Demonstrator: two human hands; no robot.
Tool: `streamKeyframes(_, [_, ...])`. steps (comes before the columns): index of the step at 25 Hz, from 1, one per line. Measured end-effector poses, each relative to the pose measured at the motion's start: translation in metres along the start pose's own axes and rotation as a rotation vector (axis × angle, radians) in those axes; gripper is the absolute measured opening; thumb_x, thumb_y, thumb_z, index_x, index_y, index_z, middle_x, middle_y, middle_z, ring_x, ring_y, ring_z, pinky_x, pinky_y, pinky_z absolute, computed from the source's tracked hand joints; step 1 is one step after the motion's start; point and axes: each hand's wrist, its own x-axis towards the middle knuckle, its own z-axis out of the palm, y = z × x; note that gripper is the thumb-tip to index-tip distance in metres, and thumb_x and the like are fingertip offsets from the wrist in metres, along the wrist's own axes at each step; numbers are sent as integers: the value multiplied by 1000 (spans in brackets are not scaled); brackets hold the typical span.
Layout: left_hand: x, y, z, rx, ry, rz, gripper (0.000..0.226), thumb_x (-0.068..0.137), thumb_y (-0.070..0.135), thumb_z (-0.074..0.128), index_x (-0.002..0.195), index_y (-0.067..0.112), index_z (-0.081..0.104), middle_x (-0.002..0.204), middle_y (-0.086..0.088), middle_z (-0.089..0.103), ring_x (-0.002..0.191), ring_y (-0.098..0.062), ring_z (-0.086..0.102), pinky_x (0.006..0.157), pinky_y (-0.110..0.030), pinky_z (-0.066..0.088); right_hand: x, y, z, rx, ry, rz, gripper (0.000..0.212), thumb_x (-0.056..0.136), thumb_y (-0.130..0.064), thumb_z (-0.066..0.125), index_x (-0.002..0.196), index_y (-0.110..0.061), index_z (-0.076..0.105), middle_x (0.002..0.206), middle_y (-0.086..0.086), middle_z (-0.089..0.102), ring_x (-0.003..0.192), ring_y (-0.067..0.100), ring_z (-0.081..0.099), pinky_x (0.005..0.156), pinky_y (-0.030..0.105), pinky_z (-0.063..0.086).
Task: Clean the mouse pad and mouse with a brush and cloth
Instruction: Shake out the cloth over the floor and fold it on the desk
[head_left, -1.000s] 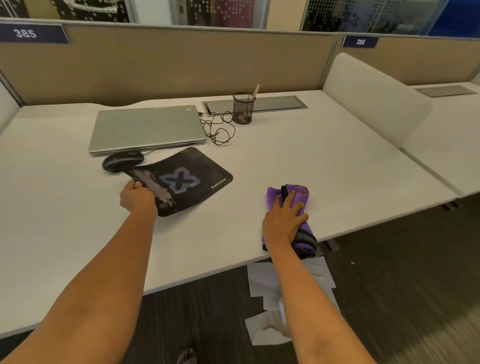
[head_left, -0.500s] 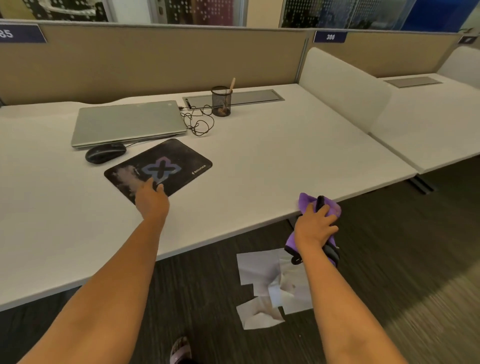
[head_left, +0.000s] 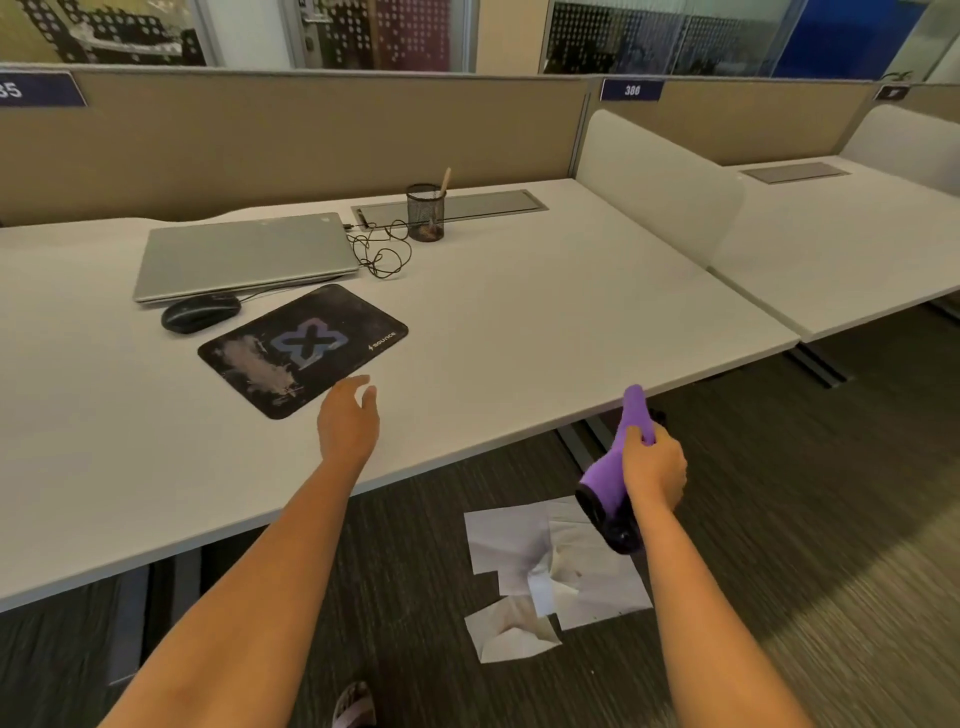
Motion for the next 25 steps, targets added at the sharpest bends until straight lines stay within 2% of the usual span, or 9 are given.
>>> streamKeyframes(2, [-5,12,2,-35,-19,9,34,97,26,41,126,12,53,139,-10,47,129,-26,41,110,-35,26,-3,-20,-6,398,-46,180,37,95,-30,43,126,-14,54,120,13,59,105,29,58,90,43,50])
streamKeyframes(4, [-10,25,3,-78,-45,43,34,97,26,41,124,11,55,135,-10,51,126,-25,45,107,-33,29,-8,-42,-11,817,-244,365,34,94,-26,42,123,-11,52,108,11,59,95,25,59,78,36,53])
streamKeyframes(6, [-14,37,7,-129,-99,52,34,97,27,42,123,10,56,130,-10,55,120,-25,50,102,-32,34,-14,-59,-12,1006,-495,471,30,92,-29,43,112,-10,54,94,9,58,83,22,59,68,31,50])
streamKeyframes(8, [-15,49,14,-194,-225,10,35,97,30,41,121,11,57,125,-9,59,114,-24,54,99,-35,38,-20,-72,-2,985,-676,438,34,90,-37,45,109,-11,57,90,8,59,80,21,59,69,31,49])
streamKeyframes(10, [-18,63,18,-383,-453,-119,39,97,38,38,120,12,56,123,-9,60,109,-24,56,96,-38,44,-26,-88,9,993,-777,400,28,91,-39,46,98,-15,58,82,6,59,72,19,59,65,29,49])
streamKeyframes(12, [-19,75,20,-604,-696,-302,48,96,46,32,123,10,51,122,-9,57,110,-25,55,93,-39,46,-31,-108,21,1028,-830,386,24,94,-34,44,92,-15,58,77,6,58,68,18,58,62,28,49])
streamKeyframes(14, [-15,81,23,-733,-820,-409,54,95,51,27,123,11,48,122,-9,55,112,-26,54,91,-39,47,-32,-127,35,986,-833,340,21,93,-30,45,91,-13,58,79,7,58,72,20,57,65,29,49])
streamKeyframes(18, [13,76,23,-938,-855,-489,62,89,59,36,128,12,50,130,-12,54,116,-25,55,90,-39,49,-18,-160,58,836,-826,233,19,93,-22,46,81,-12,58,80,7,57,73,19,55,68,31,48])
streamKeyframes(25, [68,72,-4,-1134,-880,-566,69,74,58,62,124,12,56,117,-13,65,104,-27,63,81,-38,54,19,-226,89,622,-833,67,19,90,-17,44,71,-17,49,76,2,51,73,17,49,68,29,42])
